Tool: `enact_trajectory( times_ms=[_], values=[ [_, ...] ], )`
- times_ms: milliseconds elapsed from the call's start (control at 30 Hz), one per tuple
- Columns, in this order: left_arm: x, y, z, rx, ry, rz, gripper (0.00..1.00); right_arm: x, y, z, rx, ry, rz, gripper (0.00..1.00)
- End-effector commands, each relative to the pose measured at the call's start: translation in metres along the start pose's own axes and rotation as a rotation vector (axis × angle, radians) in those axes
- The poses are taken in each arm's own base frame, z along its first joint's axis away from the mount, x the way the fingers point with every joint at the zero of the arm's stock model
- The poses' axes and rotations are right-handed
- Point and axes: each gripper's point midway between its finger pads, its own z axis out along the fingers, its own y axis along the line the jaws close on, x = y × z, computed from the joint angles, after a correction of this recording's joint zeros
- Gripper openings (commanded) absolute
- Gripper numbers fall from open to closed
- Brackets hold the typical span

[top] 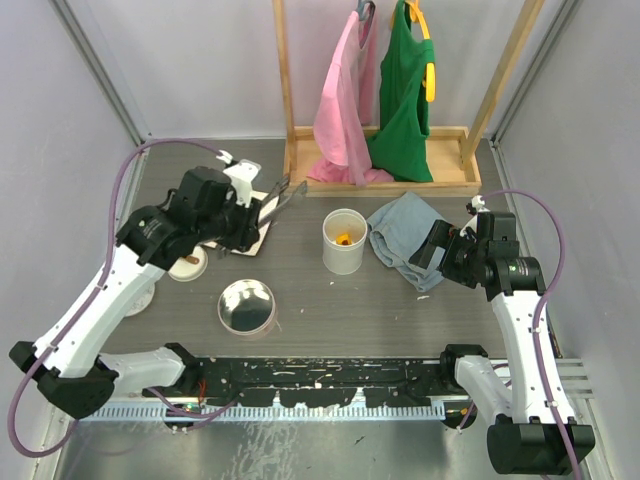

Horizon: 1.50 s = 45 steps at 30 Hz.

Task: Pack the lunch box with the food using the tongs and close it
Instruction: Pick up the fake food from the plate.

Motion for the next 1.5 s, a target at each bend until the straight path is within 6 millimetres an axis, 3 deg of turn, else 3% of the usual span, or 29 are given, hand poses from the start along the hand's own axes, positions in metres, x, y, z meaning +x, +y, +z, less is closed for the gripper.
enact_trajectory(
  times_ms=[0,333,633,1000,1467],
  values=[
    [-0.014,0.023,-0.004,-0.065,-0.075,-0.037,0.42,-0.012,0.009,-0.004,-0.032,-0.049,-0.027,0.99],
    [0.019,0.079,0.005,-0.186,0.044,-0.156,0.44,-0.012,0.009,-0.005,-0.034,-0.053,-0.029,0.99],
    [0.053,0.128,0.03,-0.247,0.236,-0.306,0.46,-0.012,0.01,-0.006,-0.039,-0.058,-0.033,0.99],
    [0.046,0.166,0.052,-0.294,0.332,-0.31,0.47,-0.013,0.009,-0.006,-0.034,-0.068,-0.035,0.99],
    [0.051,0.185,0.076,-0.315,0.421,-0.258,0.44,-0.012,0.009,-0.007,-0.035,-0.071,-0.038,0.99]
  ],
)
